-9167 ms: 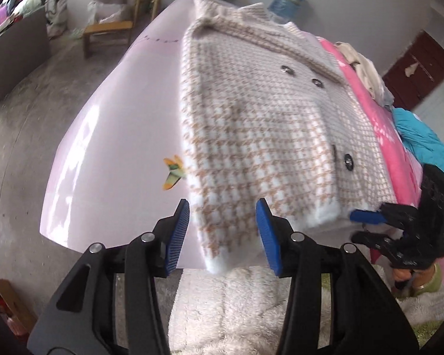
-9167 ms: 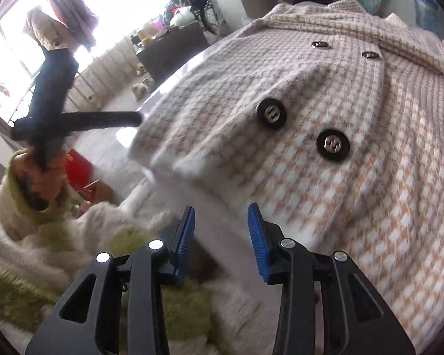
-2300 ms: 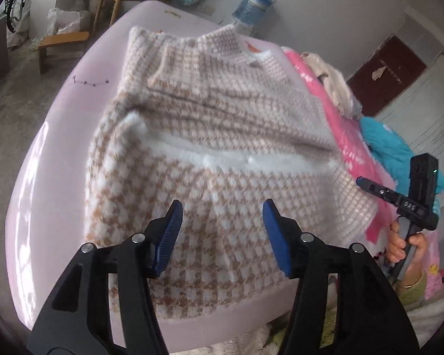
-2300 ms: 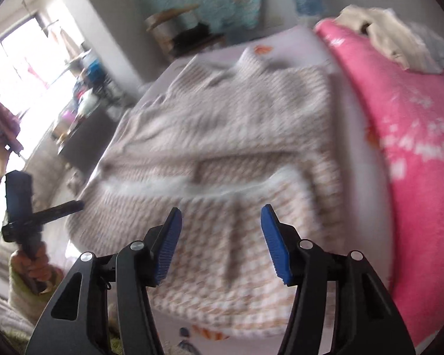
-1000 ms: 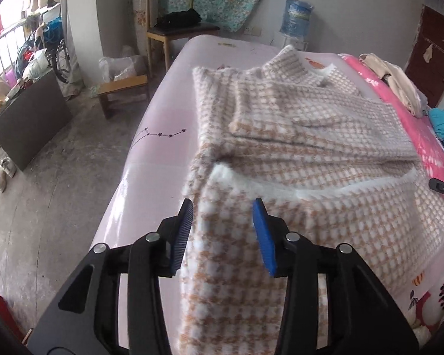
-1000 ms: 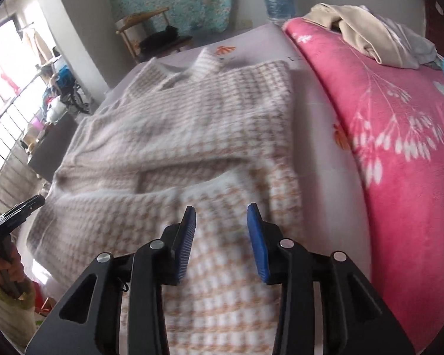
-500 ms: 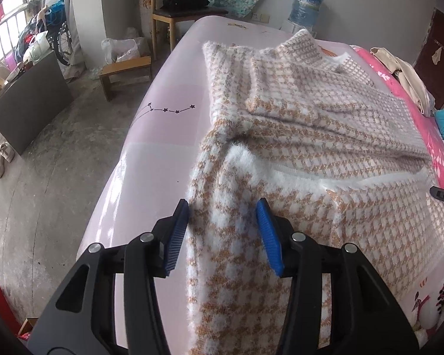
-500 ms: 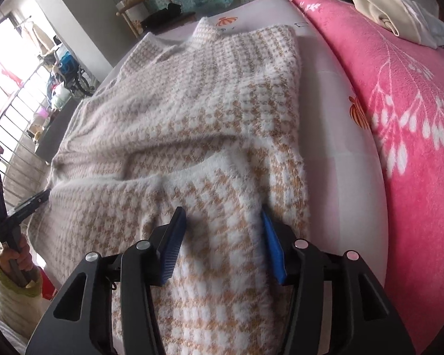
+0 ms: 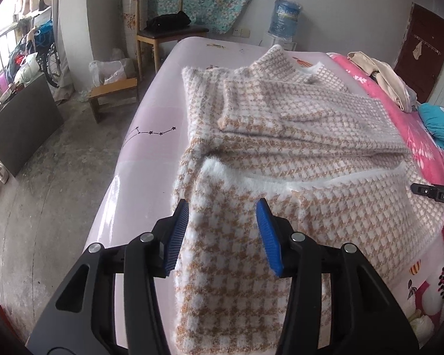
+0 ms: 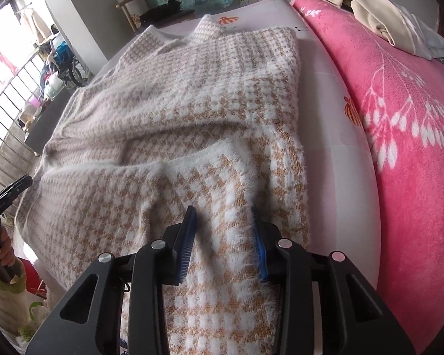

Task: Fold large clothes

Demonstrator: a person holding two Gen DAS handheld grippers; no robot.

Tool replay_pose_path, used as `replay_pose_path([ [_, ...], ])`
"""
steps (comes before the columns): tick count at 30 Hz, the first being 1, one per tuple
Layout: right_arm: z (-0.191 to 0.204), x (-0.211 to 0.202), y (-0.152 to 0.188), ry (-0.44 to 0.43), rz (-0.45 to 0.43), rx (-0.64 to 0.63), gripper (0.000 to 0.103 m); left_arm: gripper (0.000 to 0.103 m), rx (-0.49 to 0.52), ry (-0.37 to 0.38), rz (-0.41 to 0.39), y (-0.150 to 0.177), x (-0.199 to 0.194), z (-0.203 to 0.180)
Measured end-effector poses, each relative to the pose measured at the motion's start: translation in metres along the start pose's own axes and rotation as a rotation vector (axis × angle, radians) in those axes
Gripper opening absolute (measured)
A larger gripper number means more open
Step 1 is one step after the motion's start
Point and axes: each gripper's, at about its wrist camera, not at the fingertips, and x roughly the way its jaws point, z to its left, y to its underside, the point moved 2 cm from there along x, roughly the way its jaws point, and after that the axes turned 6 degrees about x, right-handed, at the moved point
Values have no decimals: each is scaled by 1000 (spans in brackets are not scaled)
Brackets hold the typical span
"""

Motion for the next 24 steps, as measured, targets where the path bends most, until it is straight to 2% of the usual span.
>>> replay_pose_path([
  [4, 0, 0, 0, -4, -5, 4, 34, 45, -37, 17, 62, -3, 22, 6],
  [7, -1, 1, 0, -9, -7, 3, 34, 45, -64, 52, 59, -8, 30, 10],
  [10, -2, 2, 0, -11, -15, 4, 34, 44, -63, 49, 61, -11, 37, 8],
  [11, -2, 2, 0, -8, -21, 4, 33, 38, -55, 36, 59, -12, 37, 6],
  [12, -1, 0, 0, 0, -30, 5, 30, 26, -45, 28, 57, -12, 36, 4],
  [13, -1, -2, 0, -3, -37, 4, 17, 20, -34, 29, 51, -12, 34, 1],
  [14, 0, -7, 0, -24, -49, 12, 9, 11, -17, 34, 36, -13, 28, -1],
  [15, 0, -13, -2, -32, -66, 26, 9, 10, -10, 32, 13, -15, 22, -3],
  [21, 4, -52, -29, -69, -218, 41, 8, 10, -18, 2, -161, -46, -17, 4],
  [24, 3, -42, -39, -63, -226, 49, 8, 10, -18, -11, -159, -57, -5, 5],
])
